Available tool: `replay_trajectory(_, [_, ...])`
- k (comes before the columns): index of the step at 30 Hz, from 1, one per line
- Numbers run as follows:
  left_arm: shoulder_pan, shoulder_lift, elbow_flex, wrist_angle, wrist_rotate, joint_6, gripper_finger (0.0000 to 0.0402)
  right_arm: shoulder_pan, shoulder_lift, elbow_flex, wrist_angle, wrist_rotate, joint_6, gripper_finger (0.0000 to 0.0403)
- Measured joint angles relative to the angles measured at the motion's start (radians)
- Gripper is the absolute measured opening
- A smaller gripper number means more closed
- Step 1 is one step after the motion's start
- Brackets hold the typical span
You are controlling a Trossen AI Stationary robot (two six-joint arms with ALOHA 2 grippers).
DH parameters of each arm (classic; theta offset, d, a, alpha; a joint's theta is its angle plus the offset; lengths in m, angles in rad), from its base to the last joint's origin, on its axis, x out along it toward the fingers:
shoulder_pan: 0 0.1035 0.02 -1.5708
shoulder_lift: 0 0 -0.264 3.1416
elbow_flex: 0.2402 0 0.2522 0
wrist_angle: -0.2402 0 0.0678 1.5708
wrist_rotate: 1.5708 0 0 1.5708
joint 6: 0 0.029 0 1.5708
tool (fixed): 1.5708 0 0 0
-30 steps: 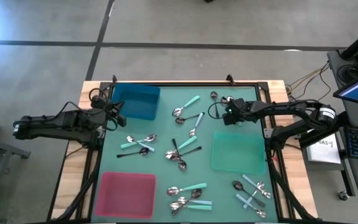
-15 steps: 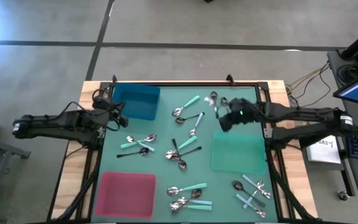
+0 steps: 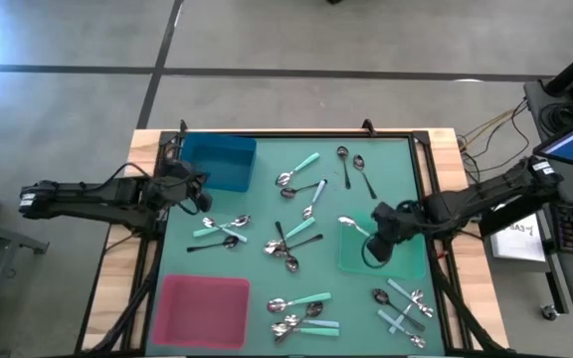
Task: Sort silverware by color (type)
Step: Put the green spoon into the green bin, then put the blue spoon into the blue bin
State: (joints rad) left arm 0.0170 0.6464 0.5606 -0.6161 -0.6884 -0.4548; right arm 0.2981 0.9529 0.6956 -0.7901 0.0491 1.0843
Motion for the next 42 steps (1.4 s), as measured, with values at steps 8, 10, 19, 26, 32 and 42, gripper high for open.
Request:
replay_trajectory(8, [-0.001, 0.084, 0.000, -0.105, 0.369, 0.044, 0.0000, 0.018, 0.082, 0.000, -0.029, 0.004, -0.035, 0.0132])
replay_trajectory(10, [-0.001, 0.109, -0.003, -0.123, 0.412, 0.053, 0.0000, 0.018, 0.100, 0.000, -0.058, 0.004, -0.037, 0.0166])
replay_trajectory(19, [-0.001, 0.229, -0.005, -0.099, 0.645, 0.100, 0.0000, 0.018, 0.143, 0.000, -0.090, 0.003, -0.022, 0.0206])
replay_trajectory(26, [-0.002, 0.349, -0.005, -0.095, 0.725, 0.073, 0.0012, 0.018, 0.157, 0.000, -0.090, 0.003, -0.083, 0.0200])
replay_trajectory(32, [-0.002, 0.428, -0.002, -0.082, 0.725, 0.122, 0.0064, 0.018, 0.162, 0.000, -0.092, 0.003, -0.116, 0.0200])
replay_trajectory(42, [-0.004, 0.530, -0.001, 0.080, 0.732, 0.300, 0.0108, 0.018, 0.162, 0.000, -0.092, 0.004, -0.155, 0.0201])
